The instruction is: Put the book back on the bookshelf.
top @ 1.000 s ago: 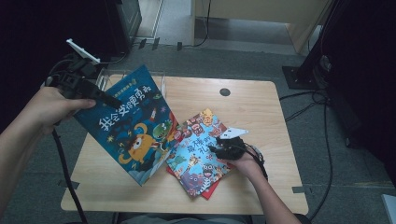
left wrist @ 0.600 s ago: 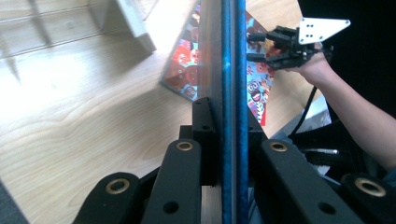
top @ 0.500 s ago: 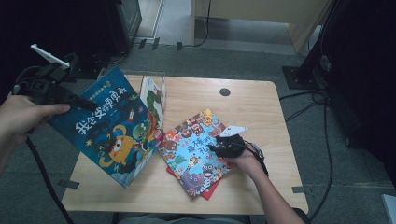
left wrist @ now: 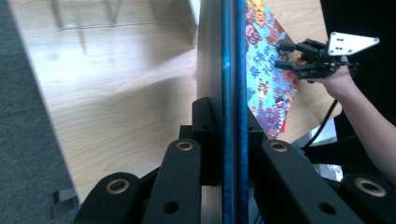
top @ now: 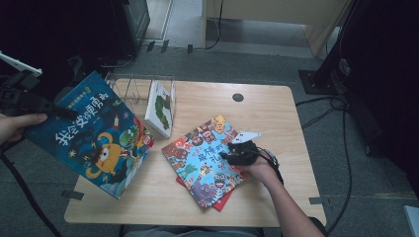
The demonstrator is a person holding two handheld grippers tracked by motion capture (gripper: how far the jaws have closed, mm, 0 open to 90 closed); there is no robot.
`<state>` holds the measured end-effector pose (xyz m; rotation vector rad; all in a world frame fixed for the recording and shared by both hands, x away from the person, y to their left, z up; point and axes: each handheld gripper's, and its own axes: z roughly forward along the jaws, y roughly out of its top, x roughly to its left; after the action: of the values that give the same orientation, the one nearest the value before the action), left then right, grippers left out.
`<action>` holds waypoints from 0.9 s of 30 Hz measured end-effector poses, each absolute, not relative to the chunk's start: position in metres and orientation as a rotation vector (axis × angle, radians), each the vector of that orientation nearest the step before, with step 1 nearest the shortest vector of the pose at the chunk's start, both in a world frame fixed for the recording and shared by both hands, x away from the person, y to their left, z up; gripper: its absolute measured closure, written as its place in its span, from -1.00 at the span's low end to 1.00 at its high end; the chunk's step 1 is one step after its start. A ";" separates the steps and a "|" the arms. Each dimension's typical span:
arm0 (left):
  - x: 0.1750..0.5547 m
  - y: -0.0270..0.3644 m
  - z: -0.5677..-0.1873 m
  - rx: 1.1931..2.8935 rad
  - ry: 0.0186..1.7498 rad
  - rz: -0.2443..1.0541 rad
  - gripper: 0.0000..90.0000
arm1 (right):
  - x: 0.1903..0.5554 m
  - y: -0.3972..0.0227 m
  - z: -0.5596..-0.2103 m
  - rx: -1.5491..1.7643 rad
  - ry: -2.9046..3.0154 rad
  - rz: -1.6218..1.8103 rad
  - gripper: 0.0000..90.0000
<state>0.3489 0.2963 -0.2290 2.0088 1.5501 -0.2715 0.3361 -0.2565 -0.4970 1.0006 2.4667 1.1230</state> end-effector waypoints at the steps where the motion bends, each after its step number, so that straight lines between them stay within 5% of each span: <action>1: 0.349 0.299 -0.229 2.003 1.561 -0.266 0.86 | 0.336 -0.257 -0.497 1.002 2.467 1.125 0.02; 27: 0.386 0.334 -0.230 1.889 1.751 -0.104 0.86 | 0.335 -0.255 -0.498 0.980 2.456 1.119 0.01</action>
<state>0.3862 0.3341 -0.2299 1.8894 1.7512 -0.1036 0.3355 -0.2547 -0.4981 0.9795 2.4557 1.1187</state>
